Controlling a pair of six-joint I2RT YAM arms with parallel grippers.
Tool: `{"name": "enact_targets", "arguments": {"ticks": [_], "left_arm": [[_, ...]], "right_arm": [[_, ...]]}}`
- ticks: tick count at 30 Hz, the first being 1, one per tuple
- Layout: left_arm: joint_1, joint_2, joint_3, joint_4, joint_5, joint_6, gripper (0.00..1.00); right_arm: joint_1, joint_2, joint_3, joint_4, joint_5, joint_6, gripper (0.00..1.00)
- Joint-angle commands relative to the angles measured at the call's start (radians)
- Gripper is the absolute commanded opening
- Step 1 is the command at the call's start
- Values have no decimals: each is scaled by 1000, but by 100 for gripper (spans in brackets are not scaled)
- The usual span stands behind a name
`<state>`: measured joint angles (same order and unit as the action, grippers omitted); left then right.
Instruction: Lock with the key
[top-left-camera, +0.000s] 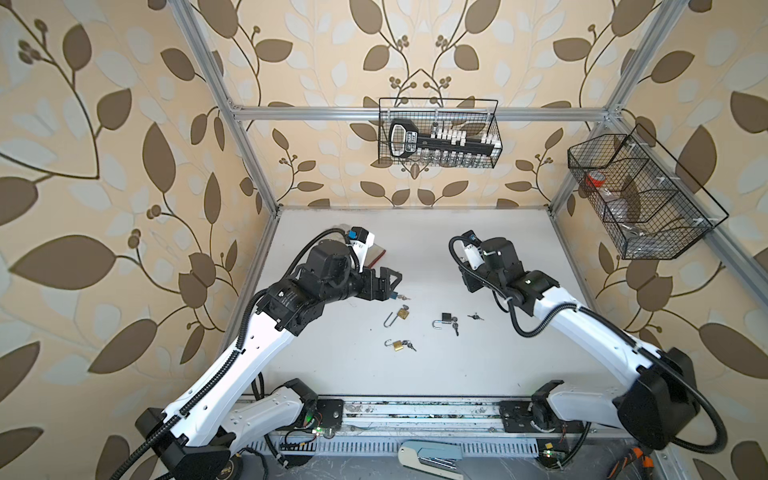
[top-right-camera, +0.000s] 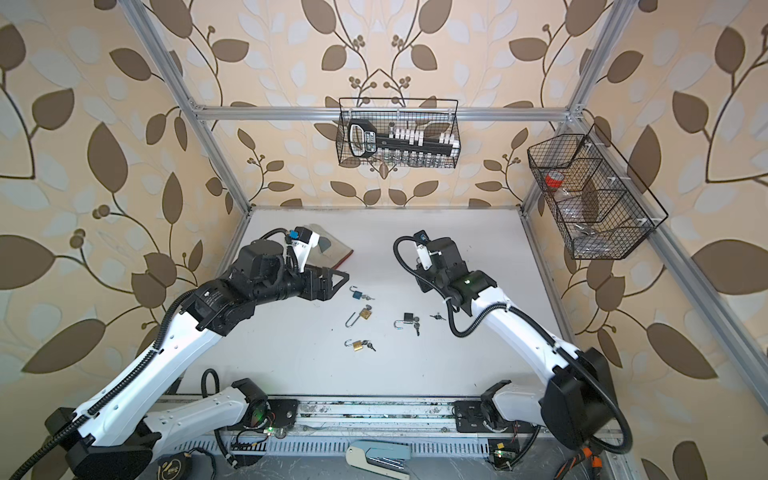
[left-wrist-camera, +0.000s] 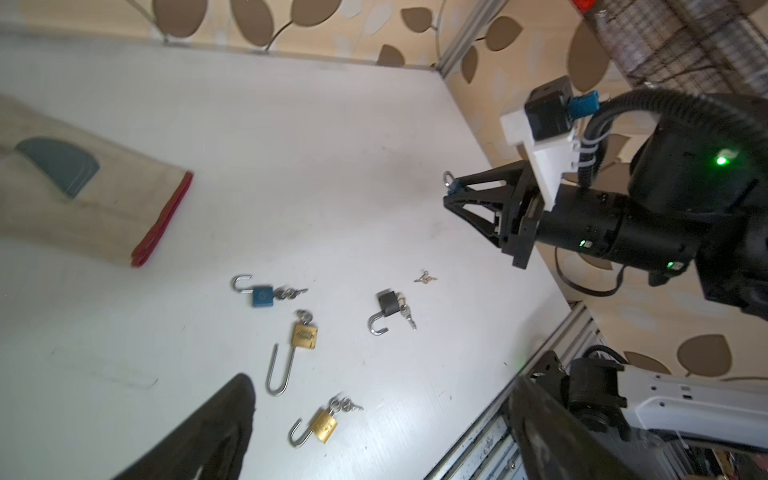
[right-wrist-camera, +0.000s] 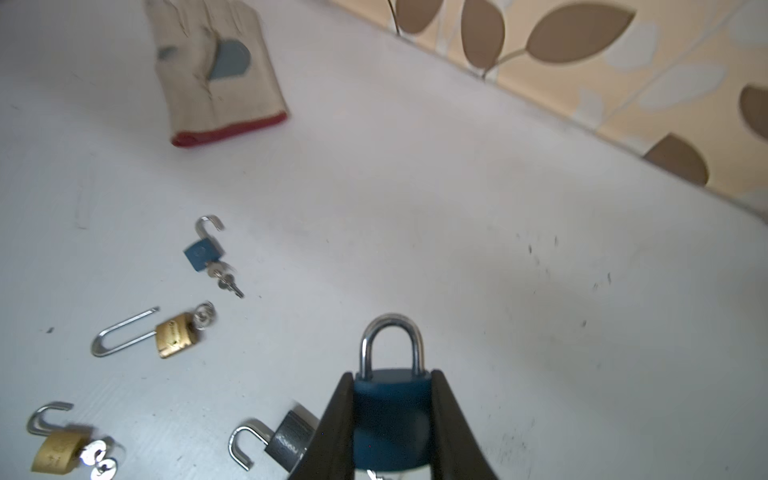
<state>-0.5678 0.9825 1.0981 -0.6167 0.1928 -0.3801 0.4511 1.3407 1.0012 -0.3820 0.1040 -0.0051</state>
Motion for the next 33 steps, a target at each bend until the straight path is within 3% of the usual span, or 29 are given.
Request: {"name": "enact_targets", "arguments": {"ticks": [1, 8, 25, 33], "left_arm": [[8, -78, -107, 22, -137, -118, 99], [20, -201, -257, 30, -164, -225, 99], [28, -197, -279, 22, -145, -220, 99], [33, -197, -284, 18, -139, -221, 99]], "right_arm": [[-63, 69, 35, -100, -109, 98, 4], [-153, 266, 65, -90, -138, 112, 4], [-153, 479, 132, -116, -114, 82, 12], [-153, 506, 140, -136, -101, 83, 40]]}}
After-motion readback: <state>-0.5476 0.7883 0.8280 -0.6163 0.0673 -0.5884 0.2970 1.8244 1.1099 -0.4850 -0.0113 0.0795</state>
